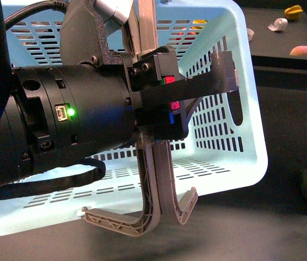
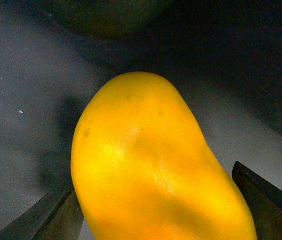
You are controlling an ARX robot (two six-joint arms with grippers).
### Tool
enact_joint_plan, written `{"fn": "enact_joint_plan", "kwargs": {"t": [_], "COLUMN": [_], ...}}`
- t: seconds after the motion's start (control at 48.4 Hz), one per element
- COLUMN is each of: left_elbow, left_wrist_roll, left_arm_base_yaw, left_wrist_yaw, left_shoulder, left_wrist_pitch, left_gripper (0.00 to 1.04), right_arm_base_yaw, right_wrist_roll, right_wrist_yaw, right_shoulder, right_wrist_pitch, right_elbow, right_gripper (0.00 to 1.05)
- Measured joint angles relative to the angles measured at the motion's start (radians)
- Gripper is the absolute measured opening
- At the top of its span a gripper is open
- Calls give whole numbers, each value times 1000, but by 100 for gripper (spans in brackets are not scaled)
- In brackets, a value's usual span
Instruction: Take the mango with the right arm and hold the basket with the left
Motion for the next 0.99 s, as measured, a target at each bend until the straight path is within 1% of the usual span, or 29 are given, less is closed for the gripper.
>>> {"fn": "enact_joint_plan", "kwargs": {"t": [0.145,0.393,0.579,0.62,0.702,0.806,0.888,0.95,0.992], "left_elbow": [0,0,0,0,0,0,0,0,0], "left_wrist_roll": [0,0,0,0,0,-1,0,0,-1], "left_arm_base_yaw": [0,0,0,0,0,0,0,0,0], "left_wrist_yaw": [0,0,0,0,0,0,0,0,0], "left_shoulder": [0,0,0,0,0,0,0,0,0], "left_wrist_pitch": [0,0,0,0,0,0,0,0,0], "left_gripper": [16,16,16,16,16,16,16,16,16], "right_arm_base_yaw": [-6,-16,-18,-12,13,46,82,134,153], "right_wrist_roll": [20,87,172,200,280,357,431,523,567], "right_wrist_yaw": [-13,-63,-141,-178,-266,-324,-343,-344,-343], "right_shoulder": [0,-32,-136,-188,-317,-425,-517,-629,-666], "right_wrist_pitch": [8,44,96,119,171,222,265,319,335], "right_elbow": [-1,-48,-140,-179,-273,-346,-402,-462,-479], "right_gripper": [74,72,71,71,71,71,71,70,70]}}
